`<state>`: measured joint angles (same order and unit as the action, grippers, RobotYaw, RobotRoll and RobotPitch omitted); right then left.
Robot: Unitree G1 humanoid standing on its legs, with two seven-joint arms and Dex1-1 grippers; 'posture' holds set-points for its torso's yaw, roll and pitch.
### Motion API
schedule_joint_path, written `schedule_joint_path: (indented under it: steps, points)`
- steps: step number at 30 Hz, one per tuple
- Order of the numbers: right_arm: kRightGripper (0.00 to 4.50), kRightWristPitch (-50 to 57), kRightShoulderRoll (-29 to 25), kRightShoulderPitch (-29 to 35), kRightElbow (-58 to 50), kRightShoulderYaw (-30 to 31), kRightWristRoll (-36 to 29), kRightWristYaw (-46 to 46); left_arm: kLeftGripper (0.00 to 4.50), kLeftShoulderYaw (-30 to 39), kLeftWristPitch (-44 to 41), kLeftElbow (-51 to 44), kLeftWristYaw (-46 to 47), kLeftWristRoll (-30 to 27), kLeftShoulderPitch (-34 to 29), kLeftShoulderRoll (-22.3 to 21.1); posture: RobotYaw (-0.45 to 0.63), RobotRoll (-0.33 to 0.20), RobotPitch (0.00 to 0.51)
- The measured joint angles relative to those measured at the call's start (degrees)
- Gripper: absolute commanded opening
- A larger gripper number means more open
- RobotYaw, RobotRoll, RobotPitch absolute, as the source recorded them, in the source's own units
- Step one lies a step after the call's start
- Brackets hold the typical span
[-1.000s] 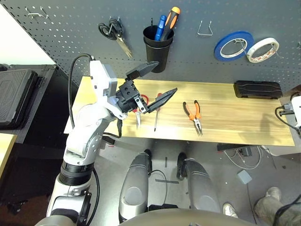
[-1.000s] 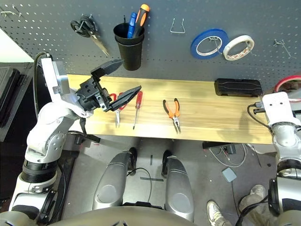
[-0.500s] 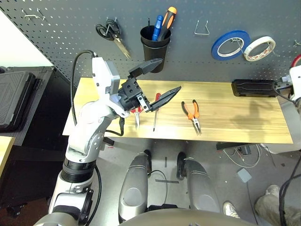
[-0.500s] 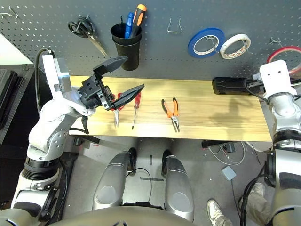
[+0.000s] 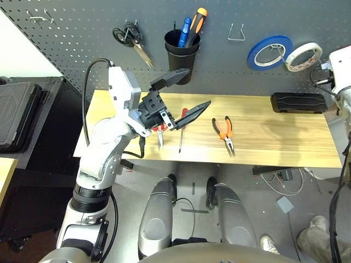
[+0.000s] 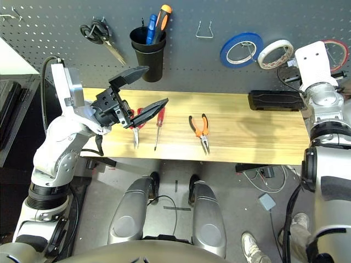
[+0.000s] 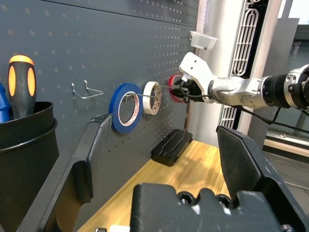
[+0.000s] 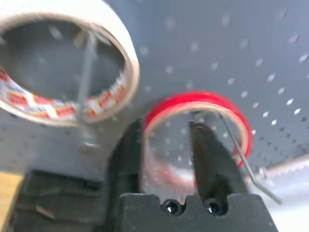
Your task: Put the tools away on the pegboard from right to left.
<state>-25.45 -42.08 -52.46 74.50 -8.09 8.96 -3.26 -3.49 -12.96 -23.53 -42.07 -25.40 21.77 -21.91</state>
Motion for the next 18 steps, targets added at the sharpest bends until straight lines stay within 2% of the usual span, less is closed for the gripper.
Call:
schedule_joint_path:
  steps: [5, 12, 18]
  points:
    - [4.47, -8.8, 0.8, 7.2, -0.3, -0.2, -0.5, 0.9, 4.50, 0.0, -0.3, -0.1, 0.5, 0.3, -1.1, -0.9, 0.24, 0.000, 0.260]
    - [4.47, -16.8, 2.0, 14.5, -3.1, -0.4, -3.2, -5.0, 4.50, -1.3, -2.3, -0.1, -0.3, 0.9, -1.8, -4.2, 0.22, 0.000, 0.261]
    - [4.47, -12.3, 6.5, 19.4, -7.6, -1.9, -8.6, -13.9, 4.50, -6.2, -7.9, 2.0, -2.2, 5.4, -1.8, -10.1, 0.22, 0.000, 0.263]
